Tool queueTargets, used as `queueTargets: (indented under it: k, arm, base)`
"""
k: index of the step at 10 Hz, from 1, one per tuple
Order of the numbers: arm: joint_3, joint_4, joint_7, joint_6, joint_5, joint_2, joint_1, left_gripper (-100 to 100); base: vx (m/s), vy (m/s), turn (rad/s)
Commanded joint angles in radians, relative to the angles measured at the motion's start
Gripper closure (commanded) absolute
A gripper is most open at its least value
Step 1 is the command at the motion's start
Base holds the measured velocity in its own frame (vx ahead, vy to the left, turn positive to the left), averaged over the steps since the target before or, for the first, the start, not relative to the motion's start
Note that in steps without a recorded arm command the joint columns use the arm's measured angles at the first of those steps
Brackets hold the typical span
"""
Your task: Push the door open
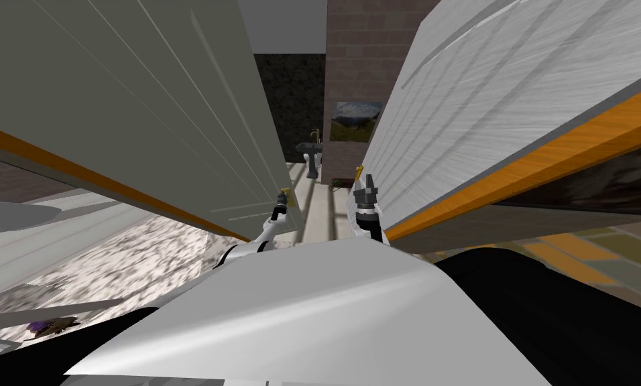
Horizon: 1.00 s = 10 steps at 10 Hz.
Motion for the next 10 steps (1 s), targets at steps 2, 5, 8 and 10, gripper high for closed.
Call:
queueTargets:
  k: [2,5,8,10]
  arm:
    - [0.031,-0.031,-0.013,0.019,0.009,0.015,0.007,100]
    - [0.048,-0.03,-0.018,0.019,0.014,0.018,0.008,100]
    - [0.08,-0.028,-0.028,0.018,0.024,0.024,0.01,100]
    - [0.098,-0.027,-0.034,0.018,0.03,0.026,0.011,100]
  base:
    - [0.082,-0.066,0.051]
    - [0.134,-0.09,0.049]
    - [0.15,-0.103,0.07]
    - [0.16,-0.131,0.073]
